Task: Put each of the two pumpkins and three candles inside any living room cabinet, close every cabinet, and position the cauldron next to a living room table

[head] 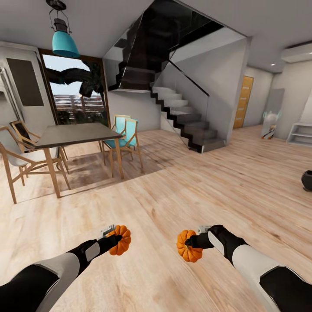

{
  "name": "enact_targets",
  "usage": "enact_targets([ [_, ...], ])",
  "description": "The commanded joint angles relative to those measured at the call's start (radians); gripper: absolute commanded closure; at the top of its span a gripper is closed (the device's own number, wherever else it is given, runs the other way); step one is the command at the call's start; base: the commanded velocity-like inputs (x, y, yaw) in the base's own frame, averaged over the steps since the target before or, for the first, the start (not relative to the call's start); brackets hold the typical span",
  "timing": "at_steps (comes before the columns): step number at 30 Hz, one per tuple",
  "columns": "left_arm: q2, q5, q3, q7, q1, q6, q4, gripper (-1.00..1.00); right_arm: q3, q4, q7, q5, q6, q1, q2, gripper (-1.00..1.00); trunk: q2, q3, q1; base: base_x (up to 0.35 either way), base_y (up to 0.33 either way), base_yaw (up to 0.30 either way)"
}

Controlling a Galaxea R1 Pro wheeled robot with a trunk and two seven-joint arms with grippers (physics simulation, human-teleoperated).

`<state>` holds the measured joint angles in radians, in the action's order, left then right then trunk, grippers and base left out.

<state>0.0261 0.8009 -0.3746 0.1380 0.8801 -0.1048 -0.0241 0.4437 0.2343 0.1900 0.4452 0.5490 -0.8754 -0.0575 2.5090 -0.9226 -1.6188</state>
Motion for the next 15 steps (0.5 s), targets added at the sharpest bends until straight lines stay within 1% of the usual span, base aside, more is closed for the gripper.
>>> enact_targets([
  [1, -0.001, 0.012, -0.004, 0.005, 0.001, -0.003, -0.002, 1.00, 0.001, 0.002, 0.006, 0.001, 0.005, 0.000, -0.001, 1.00, 0.001, -0.002, 0.000, 0.000, 0.000, 0.236],
  [15, -0.003, 0.012, -0.004, 0.005, 0.002, -0.003, -0.003, 1.00, 0.001, 0.002, 0.006, 0.001, 0.005, 0.000, -0.001, 1.00, 0.001, -0.017, 0.000, 0.000, 0.000, 0.224],
])
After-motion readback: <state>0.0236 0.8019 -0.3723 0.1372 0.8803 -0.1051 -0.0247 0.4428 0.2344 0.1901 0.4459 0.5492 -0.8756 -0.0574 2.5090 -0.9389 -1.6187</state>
